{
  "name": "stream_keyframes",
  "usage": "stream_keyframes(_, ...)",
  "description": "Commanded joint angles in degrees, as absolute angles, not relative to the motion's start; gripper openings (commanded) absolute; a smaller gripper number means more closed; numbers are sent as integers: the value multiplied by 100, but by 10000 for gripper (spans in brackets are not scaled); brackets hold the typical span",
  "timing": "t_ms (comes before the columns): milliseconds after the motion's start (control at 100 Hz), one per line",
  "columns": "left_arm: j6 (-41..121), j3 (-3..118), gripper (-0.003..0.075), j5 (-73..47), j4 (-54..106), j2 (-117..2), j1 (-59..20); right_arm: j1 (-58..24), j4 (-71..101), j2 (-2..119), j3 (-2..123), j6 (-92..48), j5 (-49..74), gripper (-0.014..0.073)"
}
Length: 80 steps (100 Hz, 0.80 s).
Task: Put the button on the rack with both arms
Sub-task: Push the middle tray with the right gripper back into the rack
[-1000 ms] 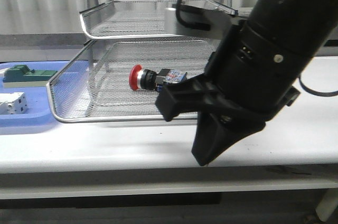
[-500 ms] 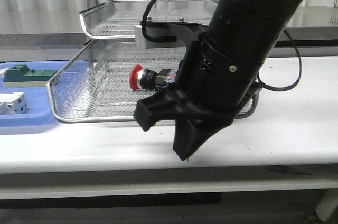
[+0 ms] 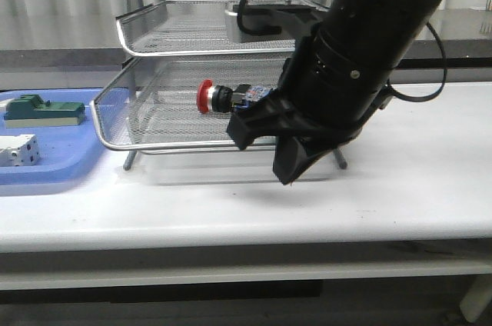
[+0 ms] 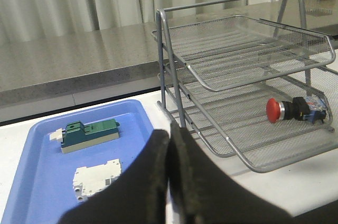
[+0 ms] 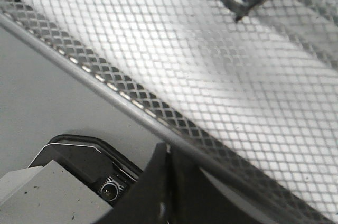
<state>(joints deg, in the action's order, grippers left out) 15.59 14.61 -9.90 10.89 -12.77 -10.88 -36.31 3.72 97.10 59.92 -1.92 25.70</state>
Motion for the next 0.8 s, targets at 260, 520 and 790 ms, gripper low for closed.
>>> stream_keyframes(260, 1498, 1620, -20, -493, 1154, -1319, -1075, -3148, 43, 9959, 6812, -255, 2074, -69)
stream_keyframes(520, 1498, 1620, -20, -493, 1154, -1319, -1075, -3096, -196, 10493, 7409, -255, 2076, -69)
stream_keyframes(790, 1498, 1620, -20, -493, 1154, -1319, -1075, -2959, -402, 10630, 7960, -255, 2030, -69)
